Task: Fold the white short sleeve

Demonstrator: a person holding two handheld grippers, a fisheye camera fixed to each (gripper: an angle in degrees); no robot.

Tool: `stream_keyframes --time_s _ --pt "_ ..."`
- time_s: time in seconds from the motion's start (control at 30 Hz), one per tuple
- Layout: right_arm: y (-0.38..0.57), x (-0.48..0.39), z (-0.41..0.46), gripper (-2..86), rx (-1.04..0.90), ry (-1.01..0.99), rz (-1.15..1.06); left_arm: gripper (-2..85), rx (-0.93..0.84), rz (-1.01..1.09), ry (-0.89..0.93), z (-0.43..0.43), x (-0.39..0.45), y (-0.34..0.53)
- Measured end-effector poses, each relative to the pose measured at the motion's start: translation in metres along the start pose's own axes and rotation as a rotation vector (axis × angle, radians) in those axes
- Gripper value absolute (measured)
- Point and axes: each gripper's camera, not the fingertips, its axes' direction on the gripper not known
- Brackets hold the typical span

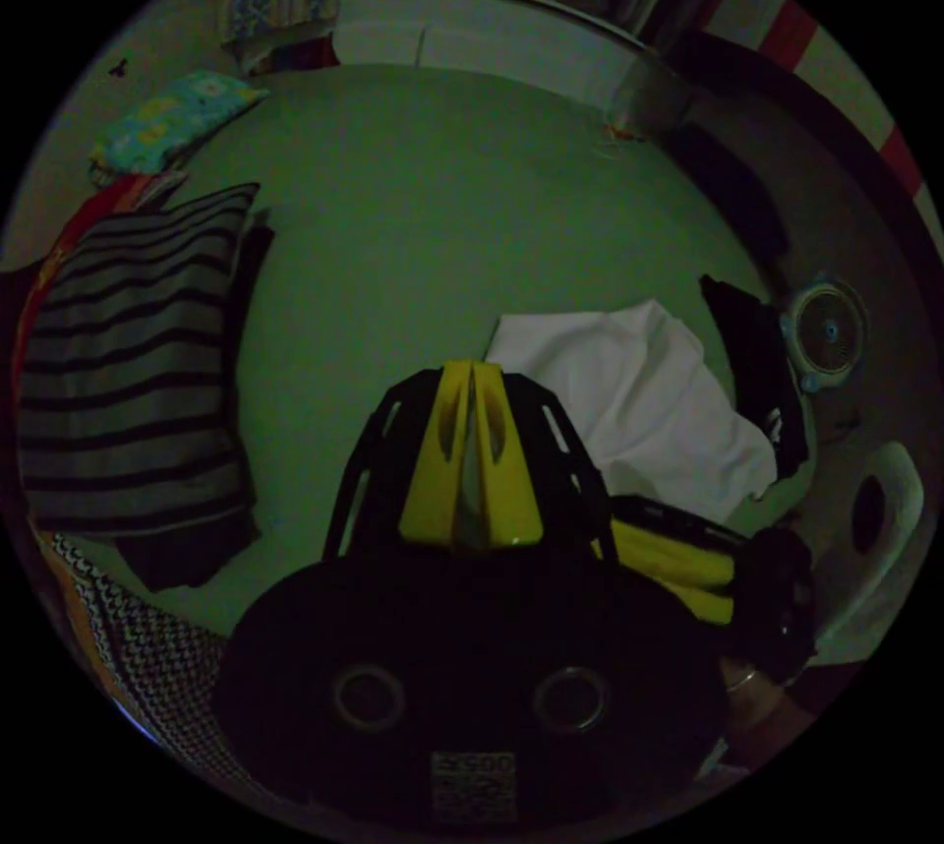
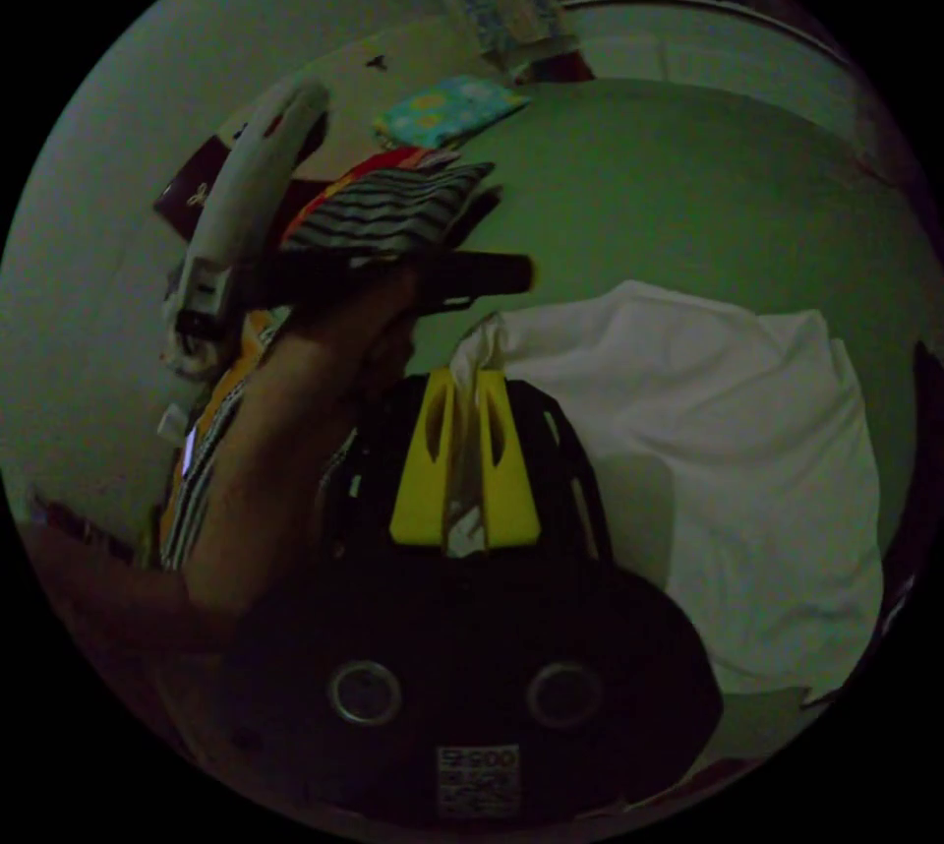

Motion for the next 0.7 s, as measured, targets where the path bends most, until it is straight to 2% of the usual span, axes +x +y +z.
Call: stream_keyframes --time_s 0.13,0.3,0.53,0.7 --pt "-0.017 -0.023 0.020 1.8 -0.070 -0.009 -0.089 -0.4 -0.001 -0.051 -0.058 -0.017 -0.033 0.005" --pt "-0.038 -0.015 0.019 6.9 -0.084 -0.070 -0.019 -0.5 0.008 -0.111 -0.028 -0.044 -0.079 0.012" --pt "-0.059 -0.007 -0.003 13.5 0.103 0.020 0.050 -0.5 0.025 -0.136 -0.022 -0.078 -0.122 0.020" --pt "-0.081 -0.024 0.030 13.8 0.044 0.039 0.049 -0.5 0.050 -0.165 0.000 -0.106 -0.151 0.027"
